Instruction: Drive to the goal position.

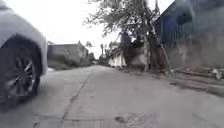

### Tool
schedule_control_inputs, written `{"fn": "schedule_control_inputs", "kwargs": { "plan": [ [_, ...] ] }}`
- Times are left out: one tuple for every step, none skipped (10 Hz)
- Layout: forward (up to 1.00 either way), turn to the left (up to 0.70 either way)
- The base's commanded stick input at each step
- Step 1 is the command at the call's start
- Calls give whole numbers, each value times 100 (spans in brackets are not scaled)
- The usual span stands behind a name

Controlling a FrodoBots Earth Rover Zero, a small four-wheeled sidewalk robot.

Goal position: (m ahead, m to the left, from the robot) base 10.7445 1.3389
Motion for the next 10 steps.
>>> {"fn": "schedule_control_inputs", "kwargs": {
  "plan": [
    [70,-9],
    [70,7],
    [70,7],
    [54,5],
    [33,3],
    [13,1],
    [0,0],
    [0,0],
    [0,0],
    [0,0]
  ]
}}
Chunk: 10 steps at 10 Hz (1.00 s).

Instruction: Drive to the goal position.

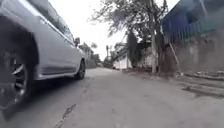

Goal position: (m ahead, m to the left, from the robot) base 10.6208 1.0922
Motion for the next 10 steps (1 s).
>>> {"fn": "schedule_control_inputs", "kwargs": {
  "plan": [
    [0,0],
    [0,0],
    [0,0],
    [0,0],
    [0,0],
    [12,-5],
    [70,-28],
    [70,-28],
    [70,-28],
    [70,-28]
  ]
}}
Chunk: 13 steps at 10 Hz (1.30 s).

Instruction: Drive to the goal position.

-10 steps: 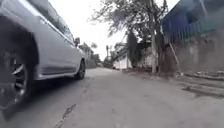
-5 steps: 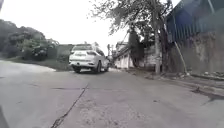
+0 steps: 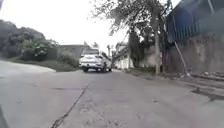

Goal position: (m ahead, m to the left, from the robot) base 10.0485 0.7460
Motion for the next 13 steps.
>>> {"fn": "schedule_control_inputs", "kwargs": {
  "plan": [
    [70,-19],
    [70,7],
    [70,7],
    [70,7],
    [70,7],
    [70,7],
    [70,7],
    [70,7],
    [70,7],
    [70,4],
    [70,-1],
    [70,-8],
    [70,-17]
  ]
}}
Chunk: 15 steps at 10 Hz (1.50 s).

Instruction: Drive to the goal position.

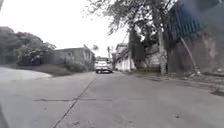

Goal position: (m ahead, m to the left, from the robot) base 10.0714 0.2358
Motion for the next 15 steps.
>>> {"fn": "schedule_control_inputs", "kwargs": {
  "plan": [
    [70,-27],
    [70,-19],
    [70,-8],
    [70,7],
    [70,7],
    [70,7],
    [70,7],
    [70,7],
    [70,7],
    [70,7],
    [70,7],
    [70,7],
    [70,7],
    [70,7],
    [70,7]
  ]
}}
